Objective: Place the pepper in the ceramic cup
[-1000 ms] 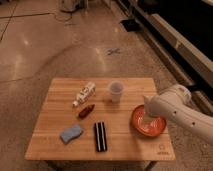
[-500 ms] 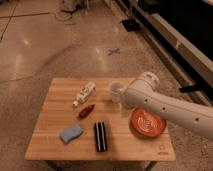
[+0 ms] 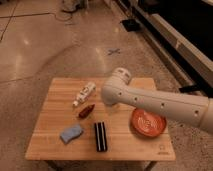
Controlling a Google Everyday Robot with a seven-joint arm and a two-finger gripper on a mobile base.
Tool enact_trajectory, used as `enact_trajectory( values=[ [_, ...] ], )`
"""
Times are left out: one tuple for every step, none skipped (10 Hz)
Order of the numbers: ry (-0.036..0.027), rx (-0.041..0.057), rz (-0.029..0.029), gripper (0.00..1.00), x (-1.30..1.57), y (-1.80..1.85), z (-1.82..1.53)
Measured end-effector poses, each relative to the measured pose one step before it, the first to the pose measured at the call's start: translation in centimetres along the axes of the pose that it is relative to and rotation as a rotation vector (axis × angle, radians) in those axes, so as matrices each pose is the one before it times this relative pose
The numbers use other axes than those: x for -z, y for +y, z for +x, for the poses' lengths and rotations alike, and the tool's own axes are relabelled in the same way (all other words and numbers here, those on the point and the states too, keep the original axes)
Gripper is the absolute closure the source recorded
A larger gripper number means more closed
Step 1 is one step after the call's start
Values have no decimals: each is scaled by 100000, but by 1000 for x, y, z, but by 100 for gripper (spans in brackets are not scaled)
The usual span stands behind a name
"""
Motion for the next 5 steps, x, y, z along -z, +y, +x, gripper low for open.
enact_trajectory(
  values=[
    [-575, 3872, 1526, 20, -1037, 557, 1014],
    [-440, 2732, 1112, 20, -658, 438, 736],
    [-392, 3512, 1184, 20, -804, 605, 1040],
    [-617, 4142, 1586, 20, -1029, 520, 1178],
    [-147, 3123, 1192, 20, -817, 416, 1061]
  ],
)
